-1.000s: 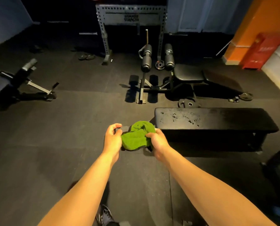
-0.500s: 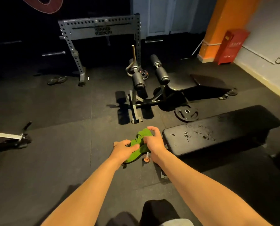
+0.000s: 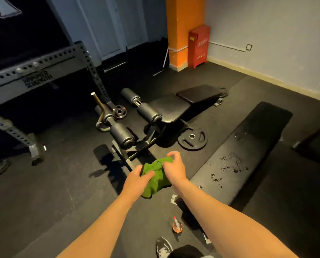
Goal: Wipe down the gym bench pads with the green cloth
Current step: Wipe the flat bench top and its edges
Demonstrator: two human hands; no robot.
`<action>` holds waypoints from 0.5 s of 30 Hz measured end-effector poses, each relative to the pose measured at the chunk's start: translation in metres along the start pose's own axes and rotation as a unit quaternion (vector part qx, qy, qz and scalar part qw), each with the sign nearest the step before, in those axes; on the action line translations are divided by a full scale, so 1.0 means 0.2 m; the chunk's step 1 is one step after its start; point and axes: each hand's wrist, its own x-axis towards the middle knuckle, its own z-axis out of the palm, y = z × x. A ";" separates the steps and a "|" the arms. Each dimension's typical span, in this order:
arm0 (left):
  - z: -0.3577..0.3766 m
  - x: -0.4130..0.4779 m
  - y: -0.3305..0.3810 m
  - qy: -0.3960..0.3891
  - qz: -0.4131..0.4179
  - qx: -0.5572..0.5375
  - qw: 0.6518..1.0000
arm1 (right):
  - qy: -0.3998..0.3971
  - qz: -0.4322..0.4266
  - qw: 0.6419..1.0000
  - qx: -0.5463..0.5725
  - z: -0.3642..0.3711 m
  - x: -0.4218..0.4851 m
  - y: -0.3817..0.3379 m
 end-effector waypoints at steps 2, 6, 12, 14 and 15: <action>-0.04 0.22 0.15 -0.027 0.019 -0.011 0.999 | 0.032 -0.001 0.999 0.000 -0.01 0.16 -0.13; -0.03 0.65 0.43 -0.111 0.050 -0.036 0.992 | 0.141 0.004 0.990 0.017 -0.09 0.48 -0.37; 0.04 1.25 0.75 -0.233 0.065 -0.042 0.969 | 0.259 0.014 0.965 0.030 -0.16 0.94 -0.58; 0.07 1.42 0.86 -0.250 0.071 -0.046 0.964 | 0.284 0.010 0.958 0.042 -0.17 1.08 -0.66; 0.08 1.52 0.92 -0.261 0.082 -0.050 0.961 | 0.298 0.008 0.954 0.044 -0.17 1.17 -0.71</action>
